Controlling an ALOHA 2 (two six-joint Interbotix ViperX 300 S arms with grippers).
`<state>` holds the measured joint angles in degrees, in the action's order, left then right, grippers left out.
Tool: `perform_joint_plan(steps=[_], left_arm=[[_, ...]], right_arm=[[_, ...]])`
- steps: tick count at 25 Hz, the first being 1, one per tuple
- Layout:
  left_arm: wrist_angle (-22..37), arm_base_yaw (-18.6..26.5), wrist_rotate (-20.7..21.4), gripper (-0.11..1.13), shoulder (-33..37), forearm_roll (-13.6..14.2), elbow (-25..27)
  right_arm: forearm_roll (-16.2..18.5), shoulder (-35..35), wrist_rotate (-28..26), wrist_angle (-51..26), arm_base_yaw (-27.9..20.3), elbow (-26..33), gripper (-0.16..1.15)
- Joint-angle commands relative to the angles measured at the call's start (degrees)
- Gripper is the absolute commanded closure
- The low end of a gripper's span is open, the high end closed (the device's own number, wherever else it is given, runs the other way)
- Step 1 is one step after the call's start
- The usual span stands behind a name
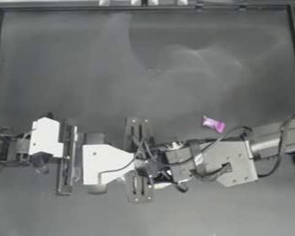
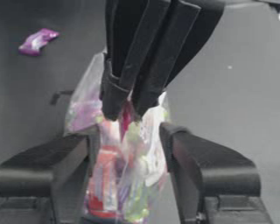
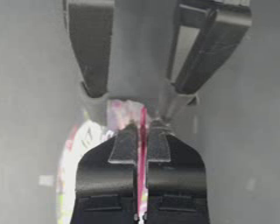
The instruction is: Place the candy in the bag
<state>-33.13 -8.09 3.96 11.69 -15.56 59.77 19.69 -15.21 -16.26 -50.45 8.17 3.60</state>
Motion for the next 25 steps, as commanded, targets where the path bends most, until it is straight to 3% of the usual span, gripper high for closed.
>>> perform_joint_plan(steps=[1,15,25], left_arm=[[-0.5,0.2,0.1,0.21,1.1,-0.1,-1.1],[-0.5,0.4,0.3,0.22,1.3,-0.1,-1.4],[0.8,0.4,1.4,0.34,1.0,-0.1,-2.0]], right_arm=[[0.2,2.8,-0.1,0.3,0.2,0.5,0.94],[-0.3,2.7,-0.1,0.8,0.2,0.4,0.94],[0.1,2.7,0.0,0.8,0.3,0.3,0.94]])
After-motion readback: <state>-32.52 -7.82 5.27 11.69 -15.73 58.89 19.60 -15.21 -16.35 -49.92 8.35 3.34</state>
